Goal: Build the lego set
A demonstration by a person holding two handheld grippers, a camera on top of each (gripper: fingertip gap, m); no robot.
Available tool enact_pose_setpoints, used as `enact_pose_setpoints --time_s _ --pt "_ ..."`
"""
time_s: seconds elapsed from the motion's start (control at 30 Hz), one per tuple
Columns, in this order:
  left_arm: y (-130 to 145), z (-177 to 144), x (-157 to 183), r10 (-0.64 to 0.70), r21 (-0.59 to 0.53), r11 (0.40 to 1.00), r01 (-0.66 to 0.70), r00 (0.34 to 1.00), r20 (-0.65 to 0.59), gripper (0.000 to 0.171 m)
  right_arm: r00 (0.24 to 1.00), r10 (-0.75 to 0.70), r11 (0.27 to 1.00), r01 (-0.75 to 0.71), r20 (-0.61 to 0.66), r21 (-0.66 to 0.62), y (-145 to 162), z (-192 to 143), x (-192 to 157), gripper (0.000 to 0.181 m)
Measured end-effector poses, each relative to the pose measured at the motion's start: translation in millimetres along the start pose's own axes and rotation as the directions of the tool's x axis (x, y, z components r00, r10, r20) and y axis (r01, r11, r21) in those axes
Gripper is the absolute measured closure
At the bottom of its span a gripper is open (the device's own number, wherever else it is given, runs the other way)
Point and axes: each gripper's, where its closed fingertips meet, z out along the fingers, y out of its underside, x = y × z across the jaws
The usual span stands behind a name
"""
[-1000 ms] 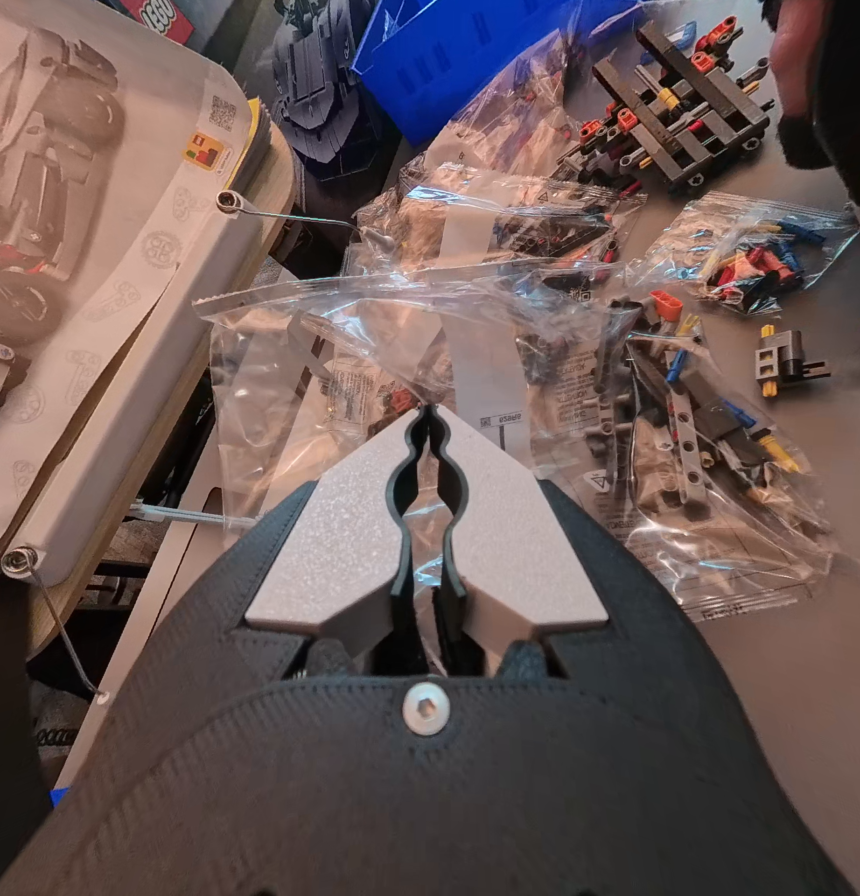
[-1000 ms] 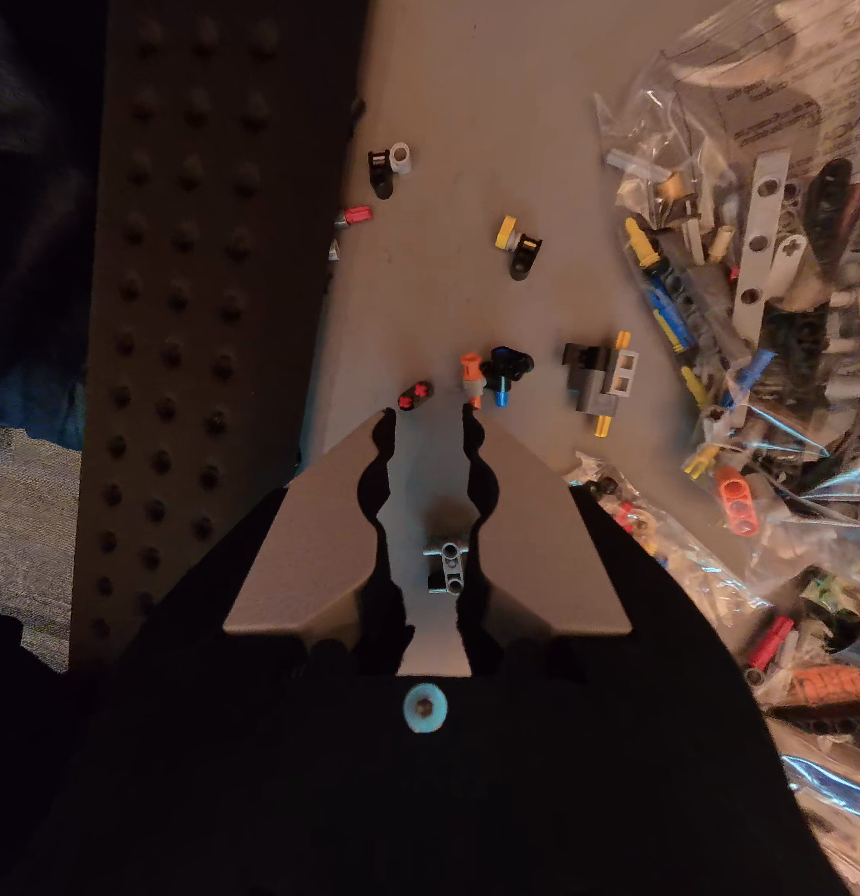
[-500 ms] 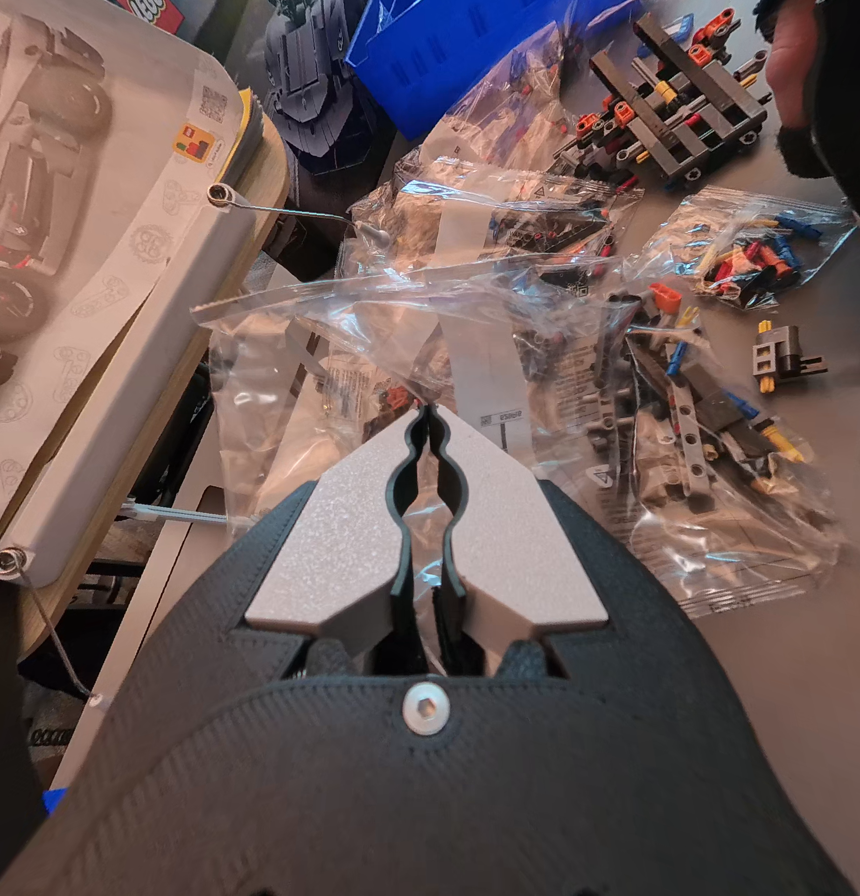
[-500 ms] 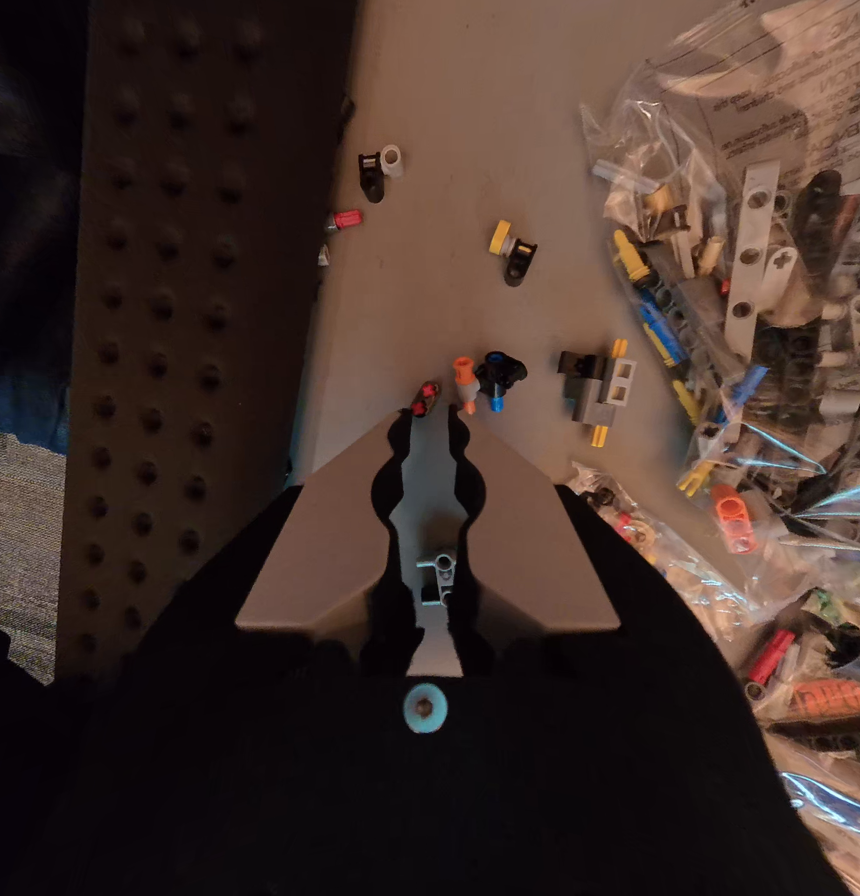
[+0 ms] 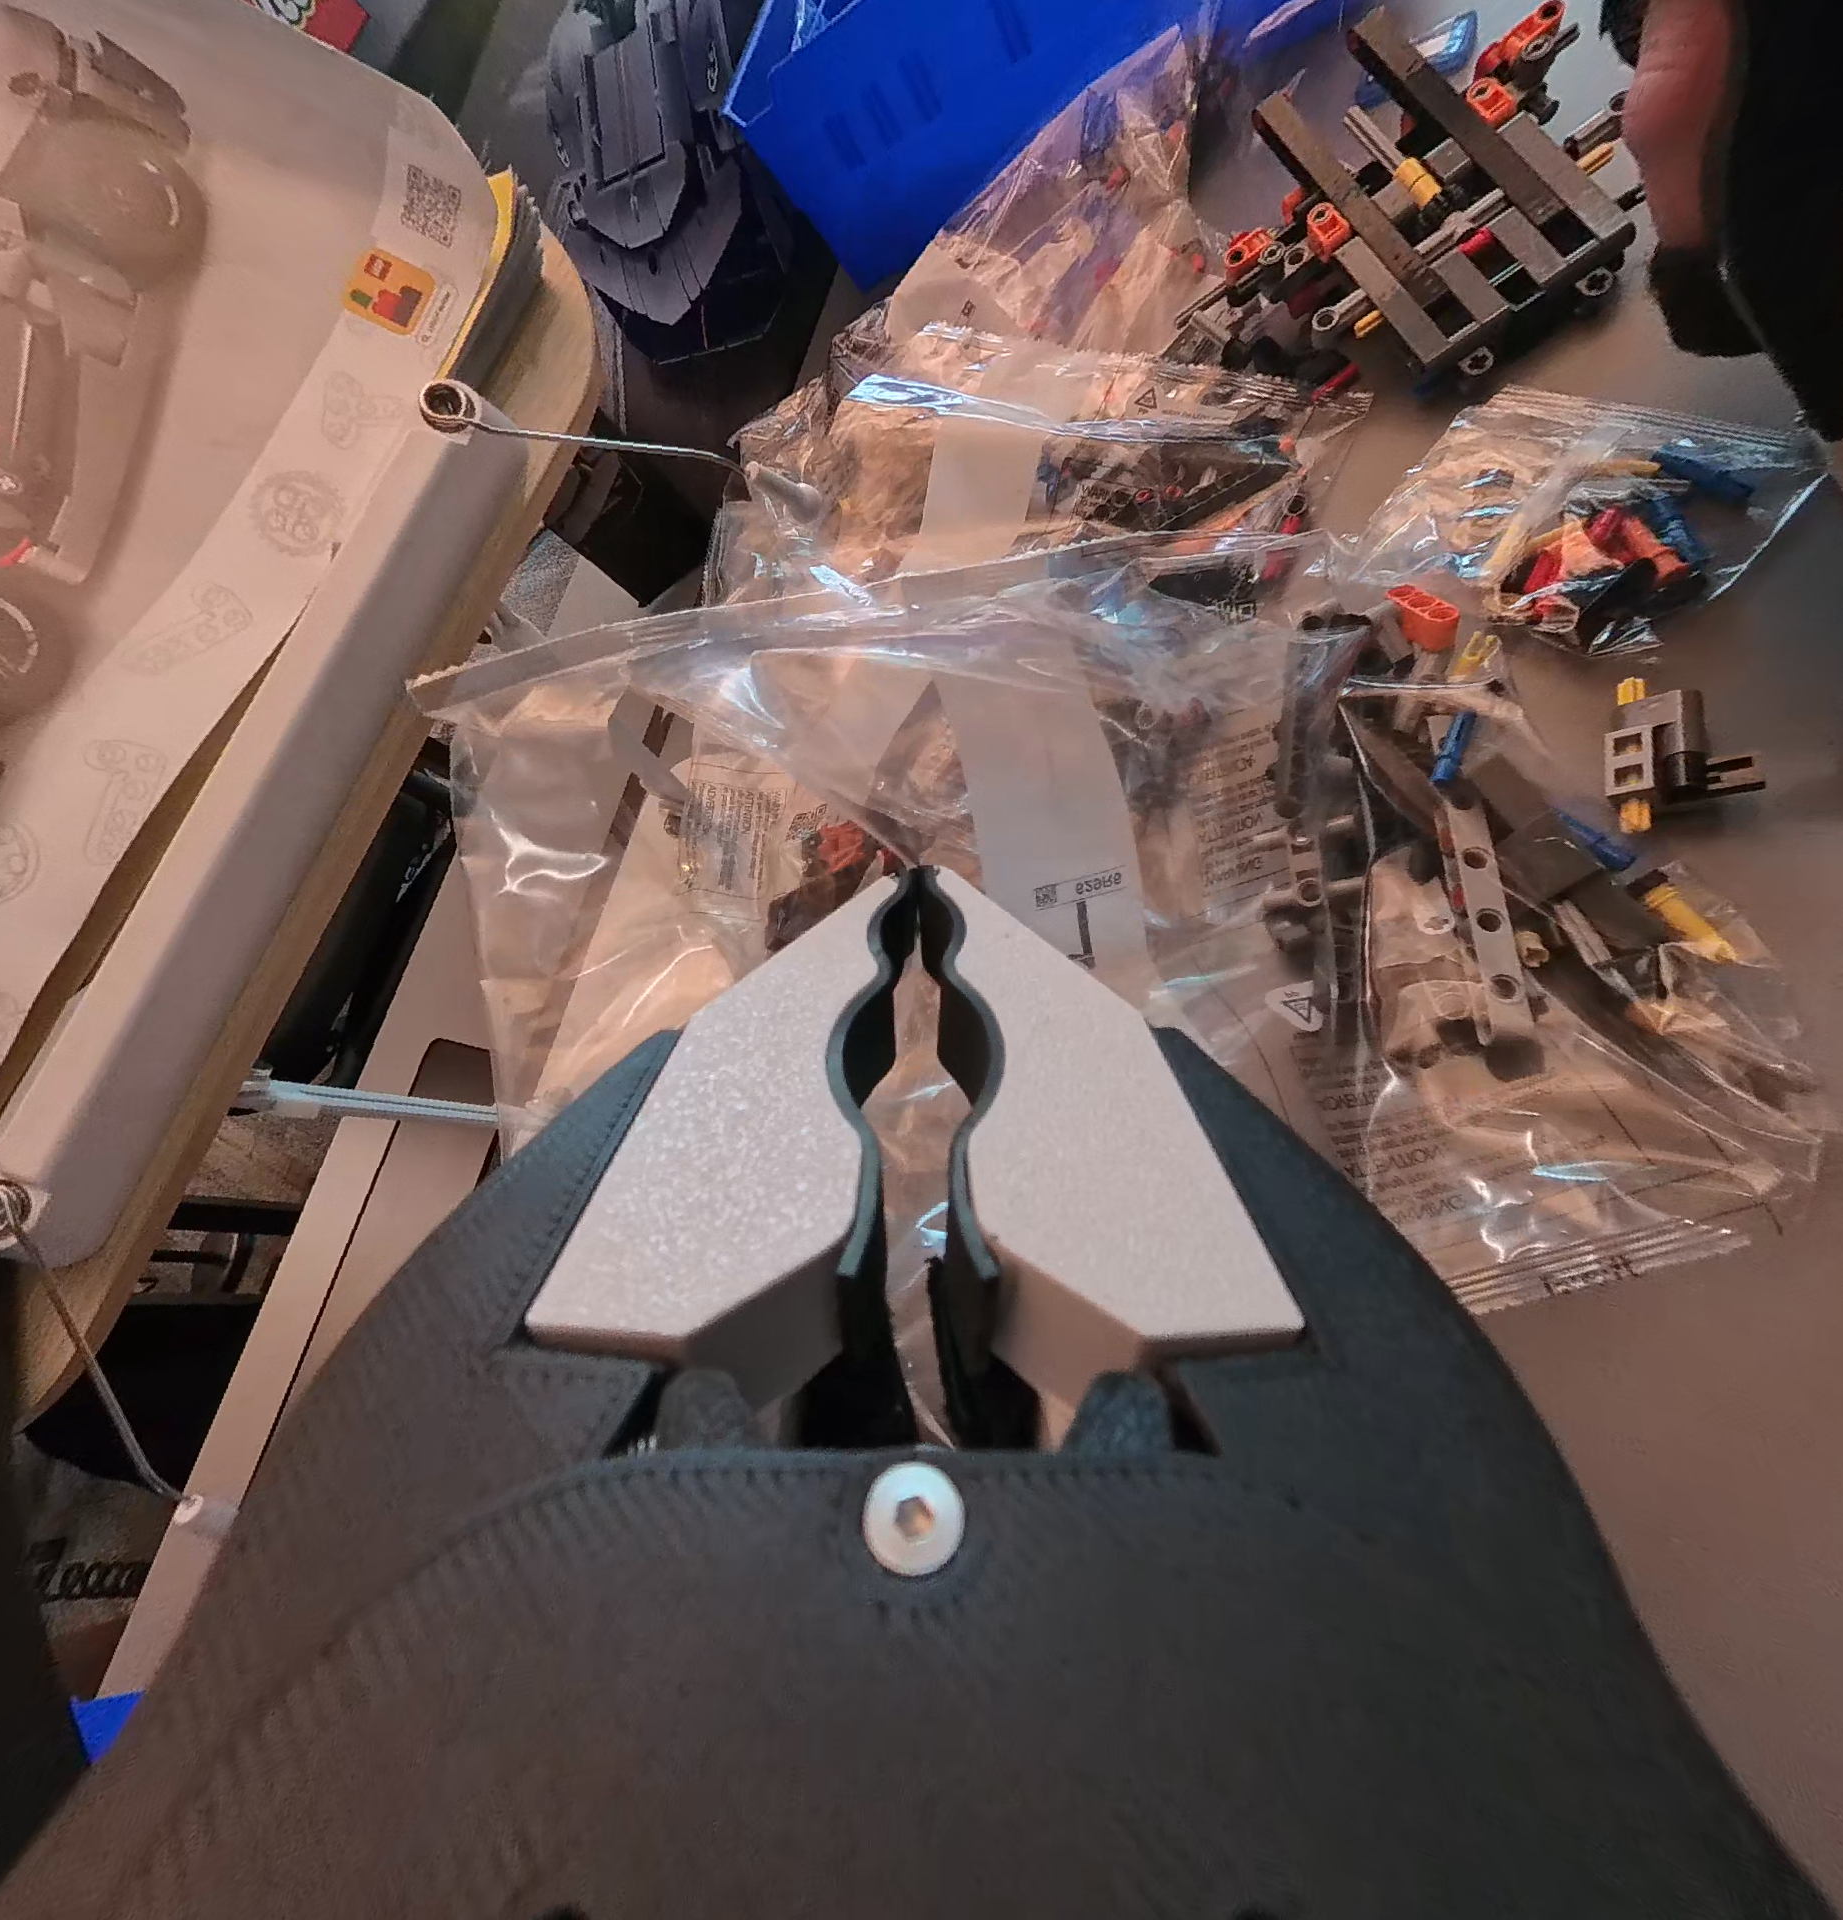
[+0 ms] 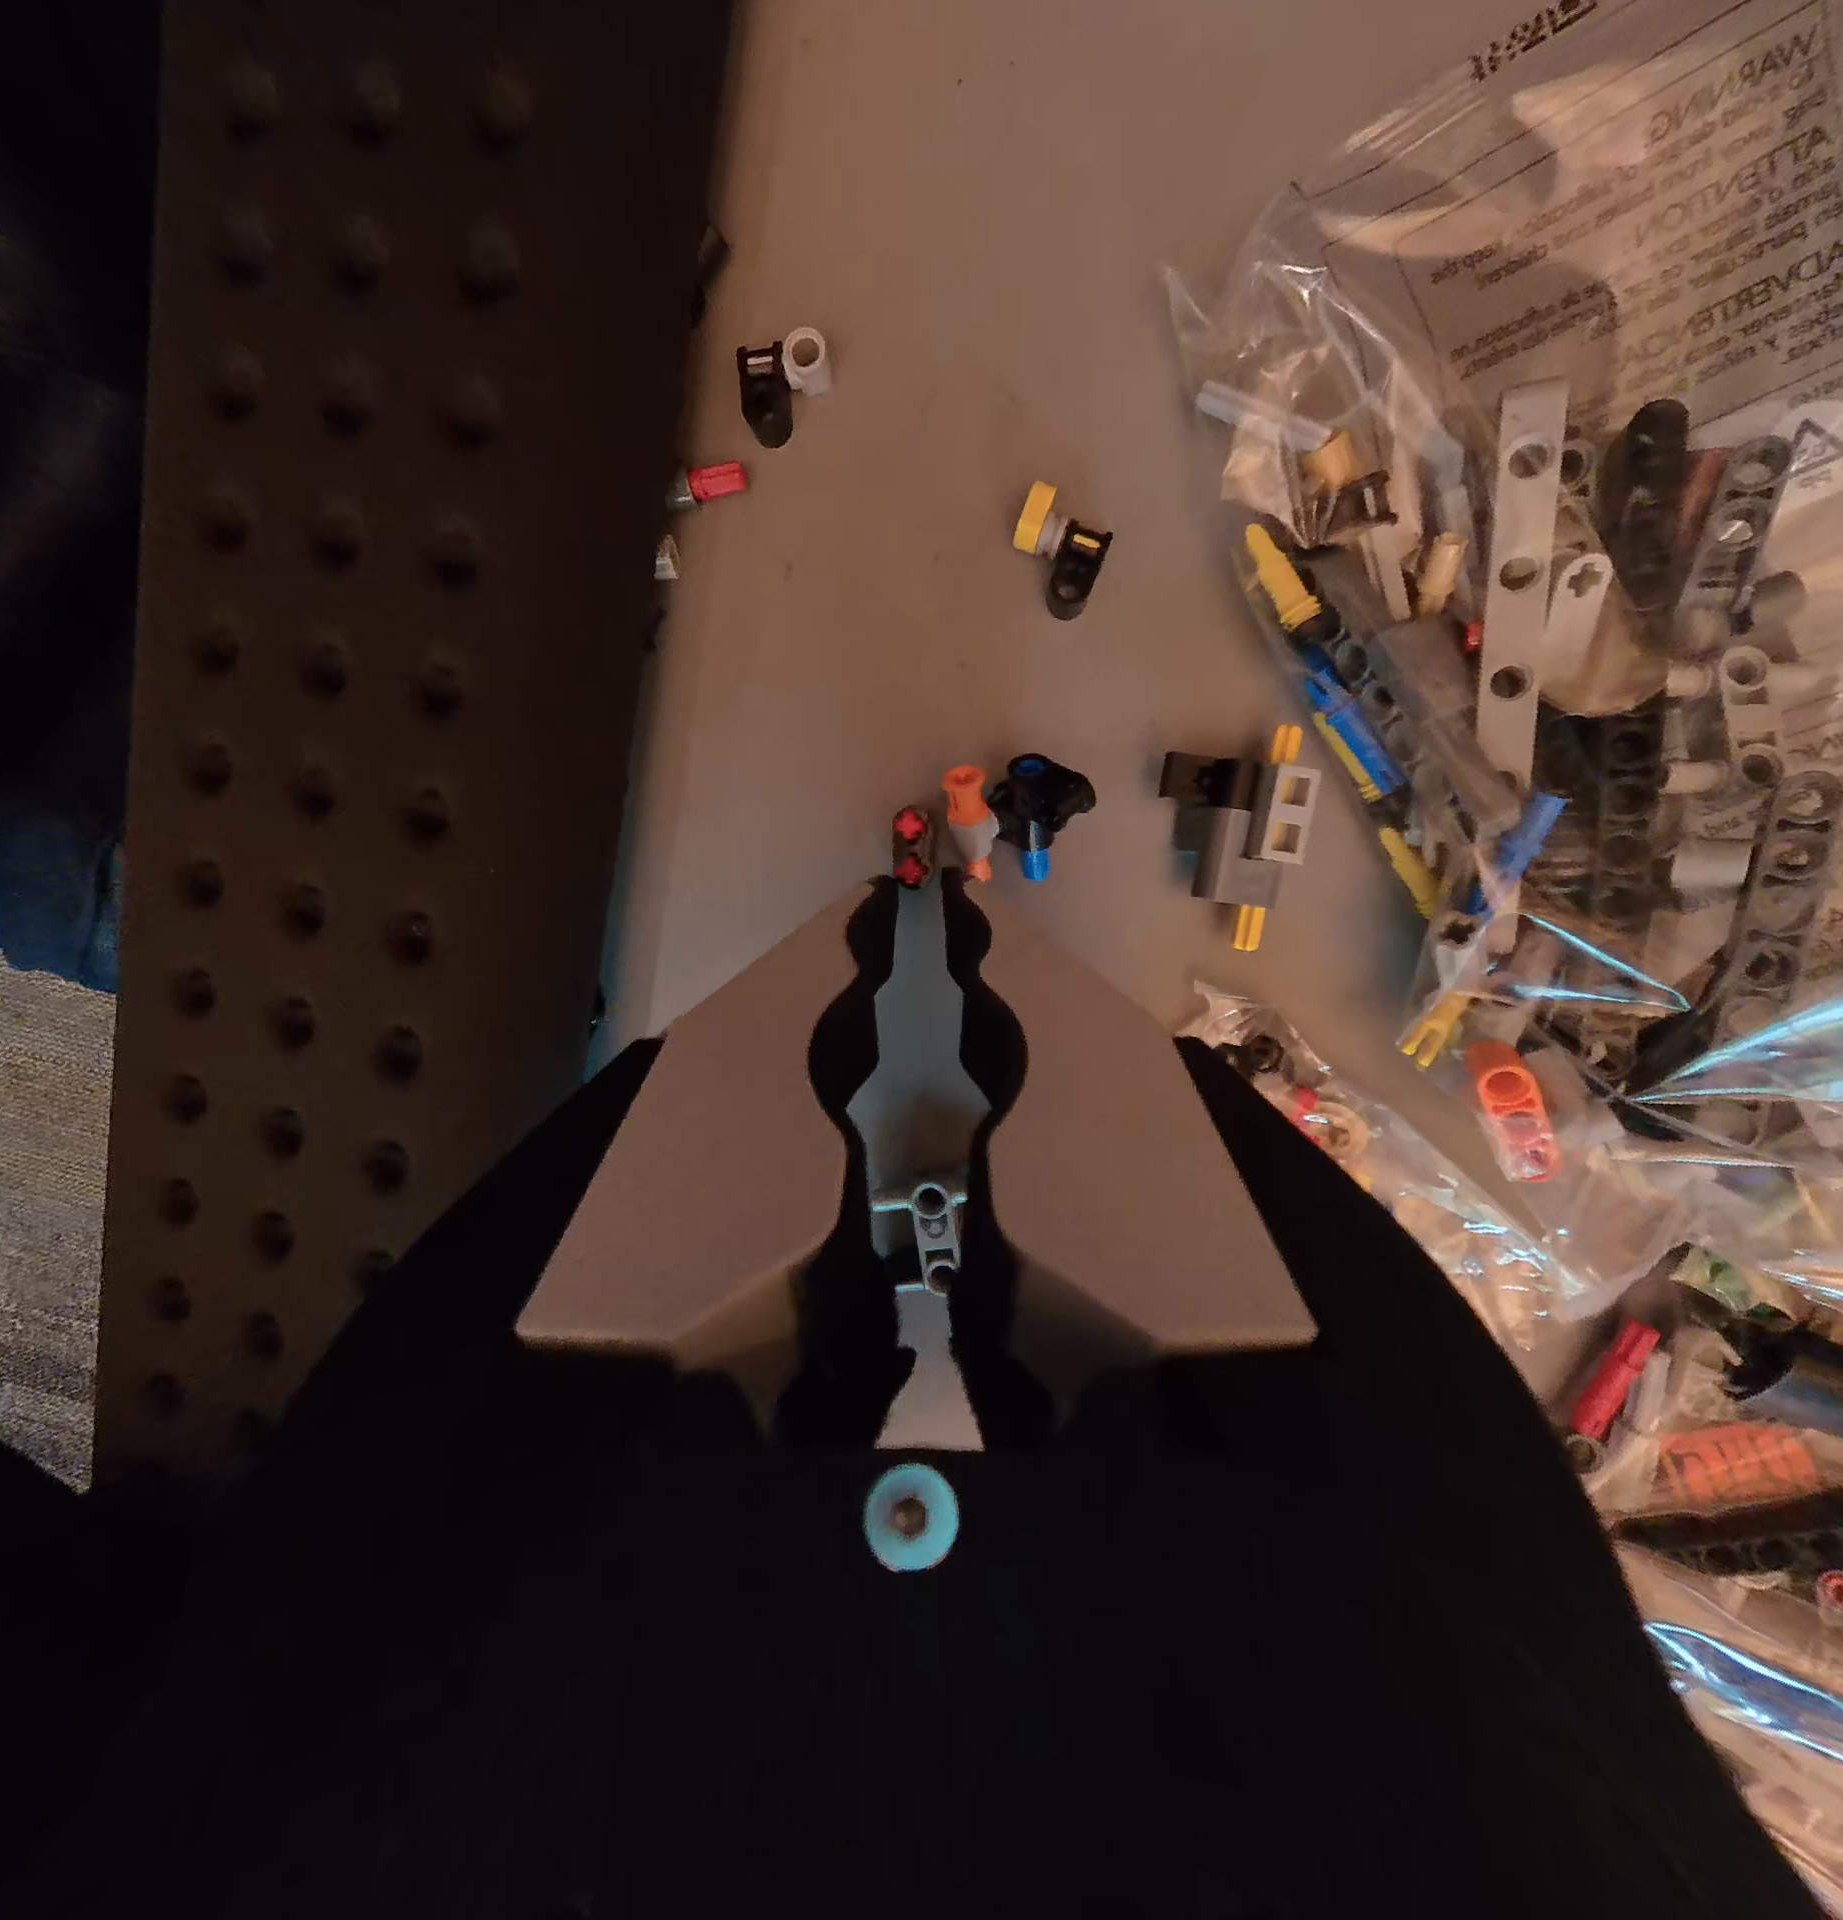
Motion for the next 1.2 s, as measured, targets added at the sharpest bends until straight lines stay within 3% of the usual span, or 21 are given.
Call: enact_pose_setpoints --time_s 0.93,1.2 --pt "-3 3 2 0.008 0.001 1.0 -0.008 1.0 -0.003 0.171 0.997 0.022 0.996 -0.016 -0.076 0.088 -13 -11 16 0.181" --pt "-3 3 2 0.01 0.002 1.0 -0.01 1.0 -0.002 0.171 1.0 0.007 0.996 -0.006 -0.015 0.084 -13 -8 5 0.17"
